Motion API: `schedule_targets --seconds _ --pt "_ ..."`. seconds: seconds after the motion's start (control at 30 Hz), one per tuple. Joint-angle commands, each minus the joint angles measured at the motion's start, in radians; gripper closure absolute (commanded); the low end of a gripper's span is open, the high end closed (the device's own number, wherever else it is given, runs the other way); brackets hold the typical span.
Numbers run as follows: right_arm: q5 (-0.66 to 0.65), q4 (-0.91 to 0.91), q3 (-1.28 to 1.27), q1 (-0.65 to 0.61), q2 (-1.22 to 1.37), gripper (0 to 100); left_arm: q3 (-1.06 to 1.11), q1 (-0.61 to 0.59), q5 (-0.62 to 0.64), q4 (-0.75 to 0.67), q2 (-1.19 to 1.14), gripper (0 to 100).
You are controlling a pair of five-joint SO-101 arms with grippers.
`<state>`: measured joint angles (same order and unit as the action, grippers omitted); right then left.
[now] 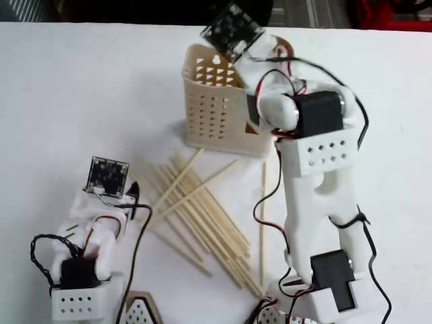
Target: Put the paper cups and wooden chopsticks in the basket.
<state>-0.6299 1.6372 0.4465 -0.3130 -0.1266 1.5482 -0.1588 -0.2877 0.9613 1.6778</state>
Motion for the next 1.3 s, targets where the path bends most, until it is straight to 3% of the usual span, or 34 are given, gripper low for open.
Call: schedule_targets --seconds 0.0,0.1,0.3,0.43,0.6,0.77,0.83,1.03,1.27 --pt "0.003 0.076 -0.057 -0.025 -0.047 97.8 -0.005 -0.007 -0.012 -0.006 0.01 79" --pt "0.077 0.081 -0.17 -0.059 -0.048 97.8 -0.005 -0.007 -0.012 -0.006 0.01 79" --pt "0.402 0.036 -0.315 -0.165 -0.047 97.8 -0.009 -0.015 -0.006 -0.006 0.01 79" --pt "0.611 -0.022 -0.347 -0.211 -0.039 97.8 -0.011 -0.104 0.02 -0.052 0.012 79" --pt "0.726 -0.142 -0.427 -0.24 -0.038 97.8 -0.012 -0.219 0.109 -0.098 0.012 79" --pt "0.918 -0.249 -0.572 -0.314 -0.038 97.3 -0.012 -0.24 0.11 -0.106 0.012 79" --pt "0.991 -0.291 -0.632 -0.337 -0.038 92.3 -0.012 -0.24 0.11 -0.106 0.012 79" --pt "1.14 -0.401 -0.735 -0.401 -0.036 64.9 -0.012 -0.24 0.11 -0.106 0.012 79" --pt "1.204 -0.499 -0.709 -0.461 0.082 62.2 -0.012 -0.239 0.11 -0.106 0.012 79"
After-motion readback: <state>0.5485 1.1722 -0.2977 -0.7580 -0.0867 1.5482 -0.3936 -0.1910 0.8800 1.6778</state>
